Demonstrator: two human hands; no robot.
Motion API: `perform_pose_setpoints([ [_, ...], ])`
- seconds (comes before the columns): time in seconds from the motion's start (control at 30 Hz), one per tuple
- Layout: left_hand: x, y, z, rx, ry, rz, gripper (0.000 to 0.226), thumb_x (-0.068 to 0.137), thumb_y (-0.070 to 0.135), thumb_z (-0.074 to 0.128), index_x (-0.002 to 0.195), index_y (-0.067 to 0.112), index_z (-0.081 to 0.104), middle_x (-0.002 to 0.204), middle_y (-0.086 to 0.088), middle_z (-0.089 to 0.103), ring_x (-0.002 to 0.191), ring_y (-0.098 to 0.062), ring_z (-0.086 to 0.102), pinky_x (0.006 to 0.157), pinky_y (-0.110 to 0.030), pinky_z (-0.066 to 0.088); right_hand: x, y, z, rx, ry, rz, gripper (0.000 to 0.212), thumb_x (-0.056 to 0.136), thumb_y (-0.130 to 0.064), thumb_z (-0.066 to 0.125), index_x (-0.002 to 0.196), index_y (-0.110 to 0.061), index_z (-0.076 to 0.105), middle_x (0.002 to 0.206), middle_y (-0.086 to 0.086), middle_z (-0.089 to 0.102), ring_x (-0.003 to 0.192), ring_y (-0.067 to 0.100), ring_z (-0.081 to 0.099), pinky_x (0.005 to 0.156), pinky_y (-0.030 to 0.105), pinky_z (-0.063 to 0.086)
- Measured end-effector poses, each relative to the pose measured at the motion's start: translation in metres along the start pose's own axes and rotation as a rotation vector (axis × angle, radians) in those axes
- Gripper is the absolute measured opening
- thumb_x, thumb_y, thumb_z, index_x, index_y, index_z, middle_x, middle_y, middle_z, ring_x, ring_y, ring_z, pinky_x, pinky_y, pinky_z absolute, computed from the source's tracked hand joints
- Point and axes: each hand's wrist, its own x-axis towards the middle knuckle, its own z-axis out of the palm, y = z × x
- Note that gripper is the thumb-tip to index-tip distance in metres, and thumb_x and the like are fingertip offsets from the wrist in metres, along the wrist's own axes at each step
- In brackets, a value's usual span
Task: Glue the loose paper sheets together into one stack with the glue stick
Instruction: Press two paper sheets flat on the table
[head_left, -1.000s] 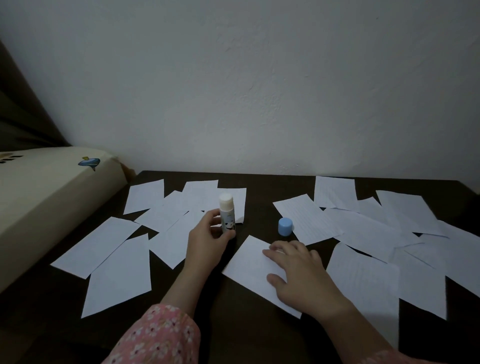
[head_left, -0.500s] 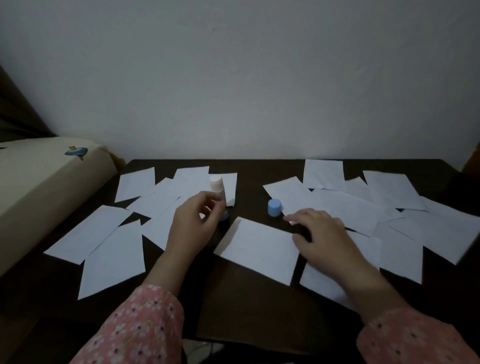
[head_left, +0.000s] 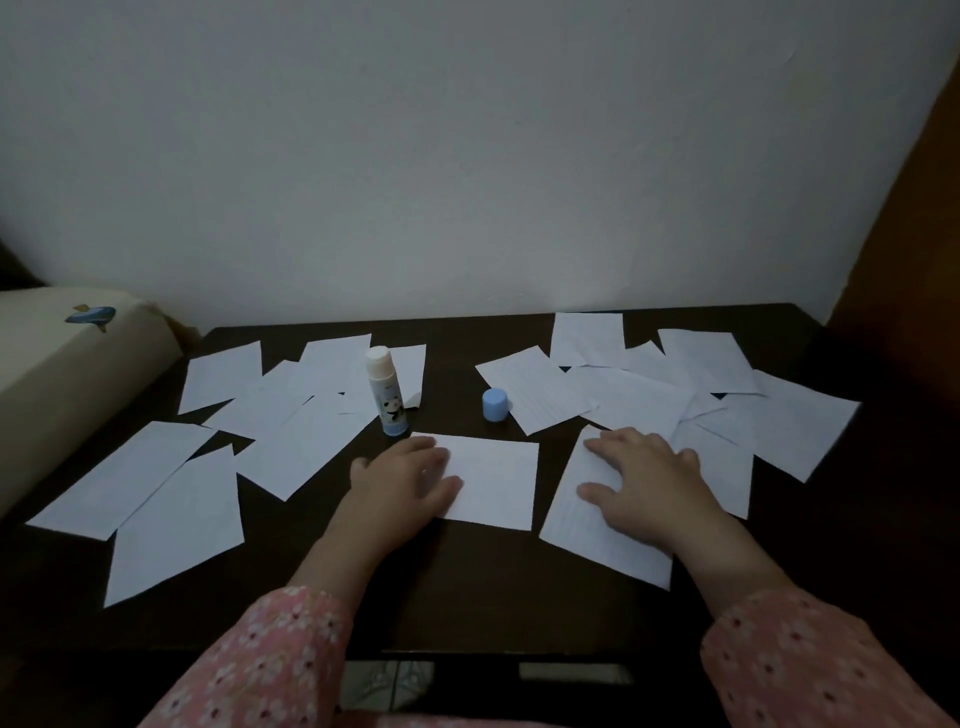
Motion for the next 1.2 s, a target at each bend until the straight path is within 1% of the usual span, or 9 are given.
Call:
perform_pose_setpoints([
  [0.27, -0.007, 0.009, 0.005, 0.042, 0.075, -0.048, 0.053, 0.091, 0.056, 0.047, 0.138, 0.032, 0.045, 0.147, 0.010, 0.036, 0.135, -0.010, 0.032, 0.112, -0.047, 0.023, -0.001, -0.008, -0.005, 0.098, 0.210, 0.004, 0.049, 0.096, -0.040, 0.050, 0.143, -0.034, 0.038, 0.137, -0.007, 0.052, 0.121, 0.016, 0.048, 0.104, 0.037, 0.030],
  [0.43, -0.008, 0.011, 0.003, 0.053, 0.101, -0.049, 0.050, 0.089, 0.057, 0.048, 0.134, 0.033, 0.050, 0.143, 0.011, 0.041, 0.132, -0.009, 0.033, 0.110, -0.044, 0.020, -0.005, -0.028, -0.020, 0.293, 0.425, -0.088, 0.051, 0.096, -0.042, 0.051, 0.144, -0.034, 0.037, 0.138, -0.007, 0.051, 0.121, 0.014, 0.048, 0.101, 0.032, 0.035],
  [0.63, -0.007, 0.013, -0.004, 0.065, 0.084, -0.045, 0.049, 0.089, 0.059, 0.048, 0.129, 0.032, 0.055, 0.139, 0.013, 0.044, 0.130, -0.008, 0.035, 0.110, -0.045, 0.017, -0.001, -0.049, -0.021, 0.585, 0.561, -0.118, 0.052, 0.090, -0.049, 0.057, 0.137, -0.032, 0.044, 0.135, -0.005, 0.052, 0.111, 0.008, 0.048, 0.095, 0.034, 0.047],
  [0.7, -0.006, 0.012, -0.006, 0.056, 0.084, -0.046, 0.046, 0.089, 0.059, 0.046, 0.125, 0.032, 0.058, 0.137, 0.014, 0.046, 0.129, -0.006, 0.037, 0.110, -0.045, 0.017, 0.004, -0.054, -0.018, 0.665, 0.545, -0.091, 0.052, 0.088, -0.049, 0.058, 0.136, -0.032, 0.044, 0.135, -0.006, 0.051, 0.108, 0.004, 0.043, 0.089, 0.028, 0.044],
  [0.8, -0.007, 0.012, -0.010, 0.013, 0.136, -0.032, 0.041, 0.093, 0.056, 0.042, 0.119, 0.032, 0.062, 0.131, 0.015, 0.051, 0.123, -0.004, 0.042, 0.110, -0.044, 0.017, 0.010, -0.063, -0.009, 0.743, 0.487, -0.066, 0.052, 0.088, -0.049, 0.059, 0.135, -0.034, 0.043, 0.134, -0.006, 0.049, 0.110, 0.006, 0.043, 0.088, 0.029, 0.044],
  [0.87, -0.009, 0.013, -0.011, -0.156, 0.225, -0.017, 0.041, 0.096, 0.053, 0.036, 0.117, 0.032, 0.064, 0.123, 0.016, 0.057, 0.114, -0.002, 0.045, 0.109, -0.042, 0.022, 0.015, -0.070, -0.005, 0.814, 0.422, -0.052, 0.052, 0.089, -0.047, 0.059, 0.136, -0.035, 0.040, 0.134, -0.007, 0.047, 0.112, 0.009, 0.045, 0.087, 0.030, 0.044],
  [0.93, -0.011, 0.017, -0.014, -0.464, 0.244, -0.020, 0.043, 0.093, 0.055, 0.034, 0.111, 0.032, 0.065, 0.109, 0.018, 0.060, 0.105, -0.002, 0.049, 0.098, -0.033, 0.039, 0.019, -0.078, -0.002, 0.920, 0.339, -0.043, 0.054, 0.090, -0.045, 0.059, 0.138, -0.036, 0.036, 0.128, -0.011, 0.046, 0.105, 0.006, 0.046, 0.077, 0.024, 0.043],
  [1.03, -0.013, 0.021, -0.020, -0.689, 0.197, 0.002, 0.024, 0.089, 0.048, 0.051, 0.095, 0.030, 0.065, 0.084, 0.012, 0.067, 0.081, 0.000, 0.060, 0.071, -0.013, 0.039, 0.022, -0.088, 0.000, 1.095, 0.264, -0.019, 0.058, 0.090, -0.043, 0.059, 0.140, -0.039, 0.032, 0.118, -0.012, 0.047, 0.096, 0.007, 0.053, 0.066, 0.020, 0.045],
  [1.2, -0.010, 0.007, -0.028, -0.838, 0.246, -0.081, 0.011, 0.088, 0.032, 0.063, 0.089, 0.022, 0.068, 0.076, 0.000, 0.068, 0.071, -0.005, 0.064, 0.066, -0.013, 0.042, 0.025, -0.088, 0.000, 1.161, 0.226, 0.019, 0.072, 0.081, -0.047, 0.069, 0.141, -0.041, 0.031, 0.115, -0.009, 0.050, 0.093, 0.001, 0.050, 0.071, 0.021, 0.043],
])
